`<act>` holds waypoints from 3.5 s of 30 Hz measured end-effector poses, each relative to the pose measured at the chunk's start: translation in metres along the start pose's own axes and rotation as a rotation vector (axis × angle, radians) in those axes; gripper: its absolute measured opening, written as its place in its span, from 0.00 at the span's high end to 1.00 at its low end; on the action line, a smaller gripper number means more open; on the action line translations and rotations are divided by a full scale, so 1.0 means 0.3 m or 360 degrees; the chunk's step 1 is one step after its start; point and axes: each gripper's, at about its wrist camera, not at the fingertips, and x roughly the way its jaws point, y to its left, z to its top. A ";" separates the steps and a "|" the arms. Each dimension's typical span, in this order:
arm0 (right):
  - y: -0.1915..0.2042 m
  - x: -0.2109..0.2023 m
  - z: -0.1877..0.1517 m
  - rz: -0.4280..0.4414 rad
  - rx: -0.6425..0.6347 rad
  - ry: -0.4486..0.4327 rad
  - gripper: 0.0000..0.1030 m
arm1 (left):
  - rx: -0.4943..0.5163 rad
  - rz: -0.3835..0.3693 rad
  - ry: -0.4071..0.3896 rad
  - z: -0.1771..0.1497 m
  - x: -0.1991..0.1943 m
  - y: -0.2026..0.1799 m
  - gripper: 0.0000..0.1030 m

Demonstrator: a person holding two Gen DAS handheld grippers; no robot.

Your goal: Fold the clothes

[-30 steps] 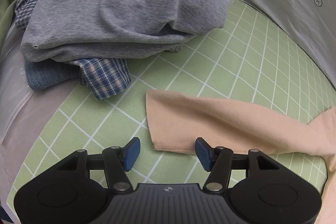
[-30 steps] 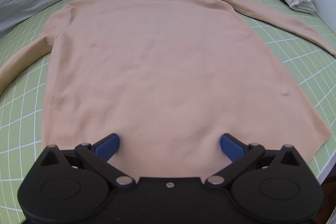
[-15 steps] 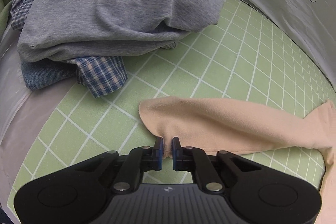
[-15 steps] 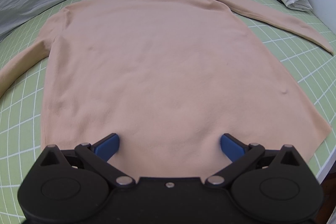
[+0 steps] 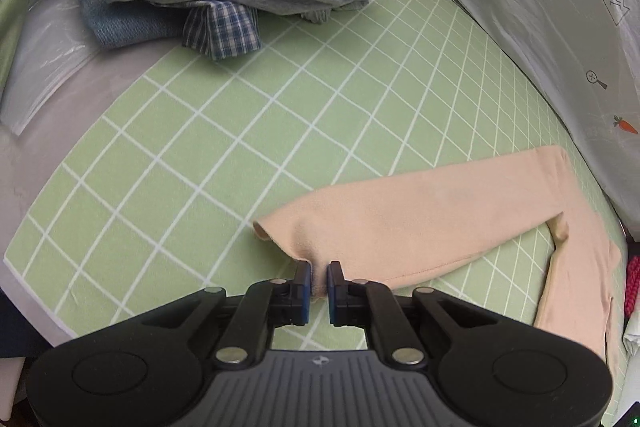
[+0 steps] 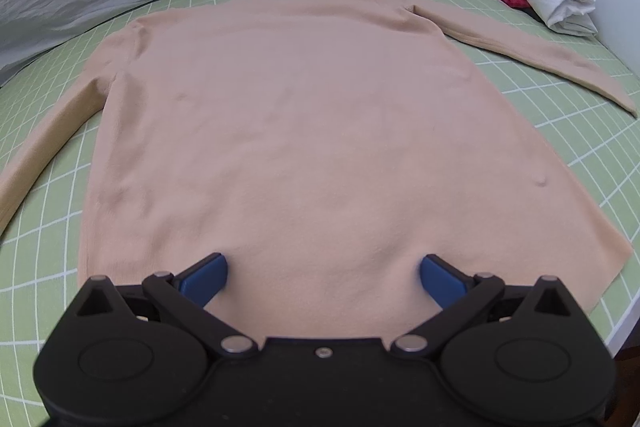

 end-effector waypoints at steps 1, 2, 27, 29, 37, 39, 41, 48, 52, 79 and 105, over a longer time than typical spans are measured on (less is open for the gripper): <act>0.000 0.000 -0.002 0.0000 0.0000 -0.0009 0.00 | 0.0006 -0.0005 0.0006 -0.017 -0.003 0.000 0.91; 0.000 -0.001 -0.006 -0.0001 0.0001 -0.0021 0.00 | 0.0012 -0.0009 0.0013 -0.035 -0.006 -0.001 0.91; -0.073 -0.033 -0.030 0.0308 -0.0457 0.0009 0.00 | 0.0089 0.0170 0.0002 -0.224 -0.047 -0.138 0.41; -0.070 -0.044 -0.044 0.0305 -0.0462 0.0003 0.00 | 0.0126 0.0185 -0.0016 -0.233 -0.057 -0.154 0.40; -0.027 -0.196 -0.157 0.0349 -0.0389 -0.0159 0.00 | 0.0278 0.0207 -0.0074 -0.258 -0.094 -0.198 0.33; -0.019 -0.244 -0.188 0.0383 -0.0354 -0.0222 0.00 | 0.0330 0.0196 -0.0077 -0.254 -0.093 -0.184 0.32; -0.002 -0.281 -0.221 0.0436 -0.0366 -0.0260 0.00 | 0.0351 0.0178 -0.0064 -0.250 -0.089 -0.169 0.32; 0.048 -0.277 -0.287 0.0428 -0.0399 -0.0156 0.00 | 0.0439 0.0174 -0.0025 -0.247 -0.081 -0.140 0.32; 0.057 -0.260 -0.319 0.0338 -0.0396 -0.0110 0.00 | 0.0453 0.0188 -0.0018 -0.240 -0.081 -0.119 0.31; 0.159 -0.289 -0.307 0.0472 -0.0475 -0.0218 0.00 | 0.0435 0.0192 0.0039 -0.218 -0.064 -0.068 0.26; 0.175 -0.272 -0.309 0.0397 -0.0590 -0.0221 0.00 | 0.0466 0.0211 0.0065 -0.229 -0.050 -0.098 0.25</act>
